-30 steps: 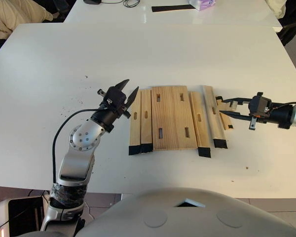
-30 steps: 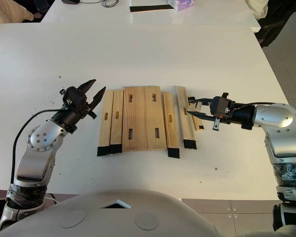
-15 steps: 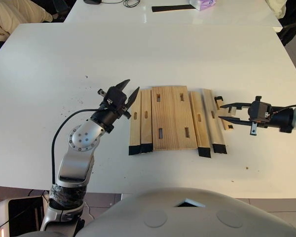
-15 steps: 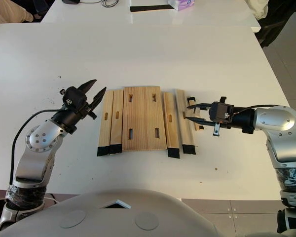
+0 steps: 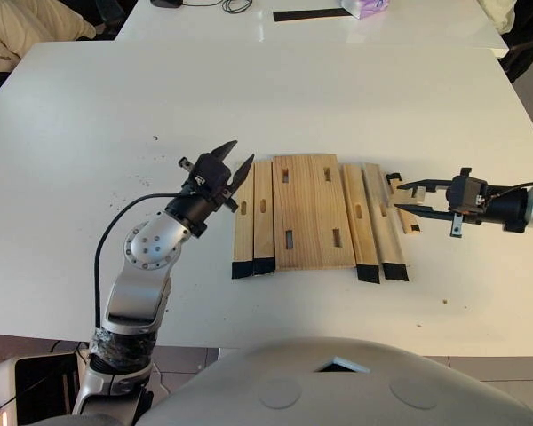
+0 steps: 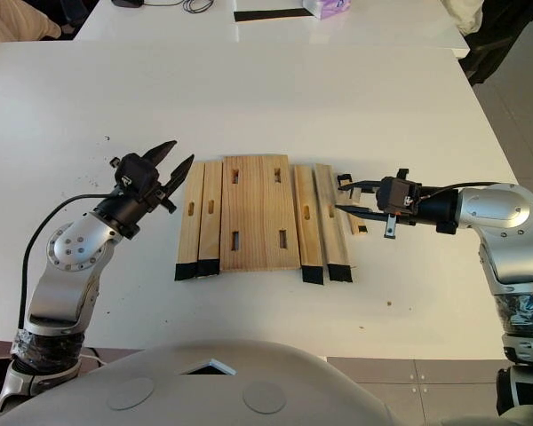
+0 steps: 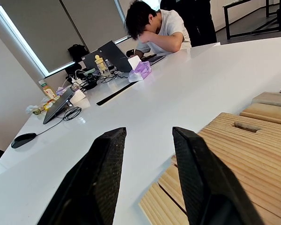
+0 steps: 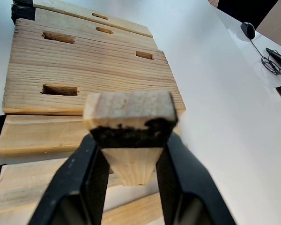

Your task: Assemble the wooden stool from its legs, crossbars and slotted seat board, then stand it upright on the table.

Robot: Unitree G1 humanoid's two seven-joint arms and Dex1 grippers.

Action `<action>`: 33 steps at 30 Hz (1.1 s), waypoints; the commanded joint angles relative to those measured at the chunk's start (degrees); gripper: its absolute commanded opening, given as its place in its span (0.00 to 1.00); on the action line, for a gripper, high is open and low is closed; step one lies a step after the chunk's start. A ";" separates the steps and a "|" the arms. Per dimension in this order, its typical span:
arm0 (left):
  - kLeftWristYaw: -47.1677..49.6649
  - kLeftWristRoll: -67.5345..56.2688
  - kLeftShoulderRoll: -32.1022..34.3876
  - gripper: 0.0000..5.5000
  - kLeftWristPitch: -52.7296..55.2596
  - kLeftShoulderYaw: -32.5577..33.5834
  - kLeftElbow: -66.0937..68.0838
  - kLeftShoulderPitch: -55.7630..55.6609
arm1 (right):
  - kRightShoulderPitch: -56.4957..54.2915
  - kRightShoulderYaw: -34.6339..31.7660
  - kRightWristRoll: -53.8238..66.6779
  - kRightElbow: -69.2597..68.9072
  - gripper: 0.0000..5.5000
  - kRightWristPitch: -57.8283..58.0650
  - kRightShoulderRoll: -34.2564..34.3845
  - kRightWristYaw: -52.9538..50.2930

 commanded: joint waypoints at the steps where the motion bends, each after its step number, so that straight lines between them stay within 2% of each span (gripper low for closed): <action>1: -0.46 0.22 0.69 0.33 0.33 -0.13 0.31 -0.34 | 0.31 0.81 -0.59 -0.94 0.24 0.24 0.16 0.65; 11: 0.01 0.77 0.31 0.33 -0.11 -0.28 0.75 -0.36 | -1.97 0.28 -0.21 -0.74 0.24 0.74 0.37 0.82; 33: -0.01 1.14 0.26 0.33 -0.48 -0.85 0.78 -0.53 | 1.46 -0.81 0.72 -4.21 0.24 2.54 0.17 1.38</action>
